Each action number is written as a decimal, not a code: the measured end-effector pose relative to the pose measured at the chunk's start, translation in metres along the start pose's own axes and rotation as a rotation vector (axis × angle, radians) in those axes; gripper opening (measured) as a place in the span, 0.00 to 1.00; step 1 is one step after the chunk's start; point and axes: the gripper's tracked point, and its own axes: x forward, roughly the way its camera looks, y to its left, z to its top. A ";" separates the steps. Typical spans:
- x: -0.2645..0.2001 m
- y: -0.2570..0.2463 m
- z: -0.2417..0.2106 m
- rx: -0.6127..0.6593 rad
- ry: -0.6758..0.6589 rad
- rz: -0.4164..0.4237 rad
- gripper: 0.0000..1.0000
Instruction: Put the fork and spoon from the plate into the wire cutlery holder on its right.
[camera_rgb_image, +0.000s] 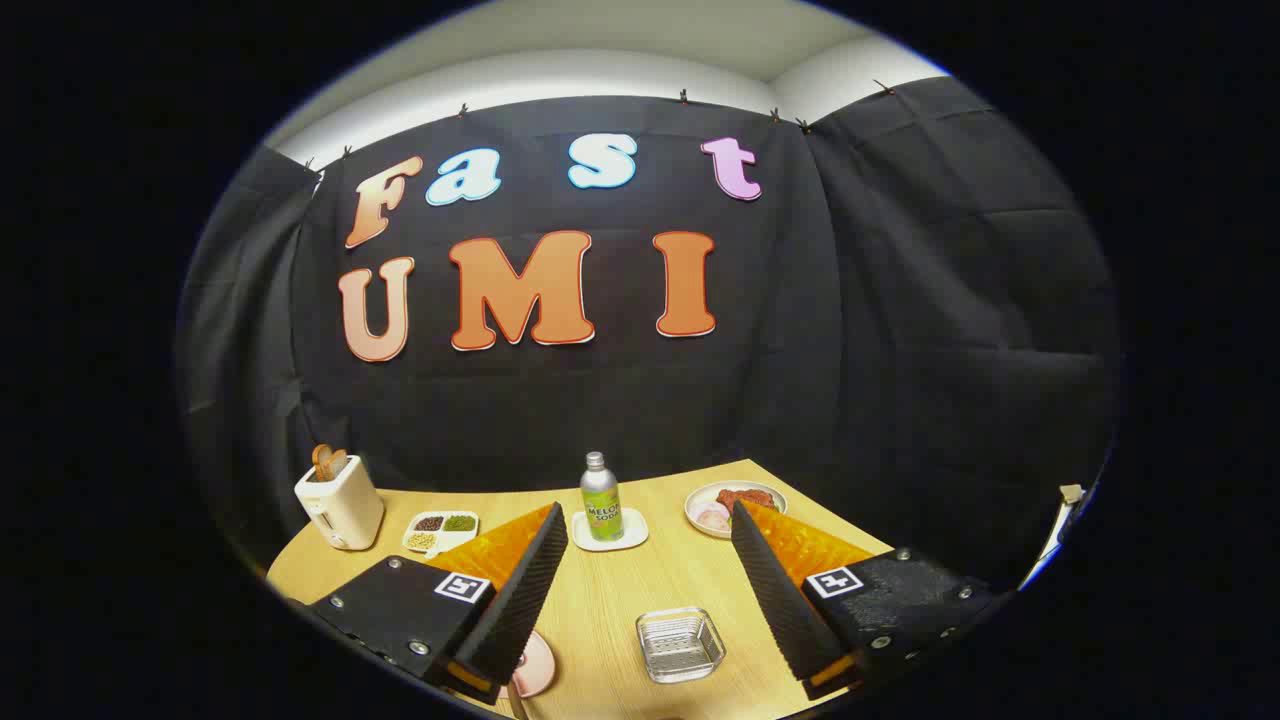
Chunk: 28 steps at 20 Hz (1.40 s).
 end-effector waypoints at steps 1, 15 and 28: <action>-0.001 0.001 0.001 -0.003 -0.001 0.001 0.99; 0.000 0.009 0.000 -0.028 0.015 0.031 0.99; 0.000 0.023 -0.008 -0.048 0.031 0.061 0.99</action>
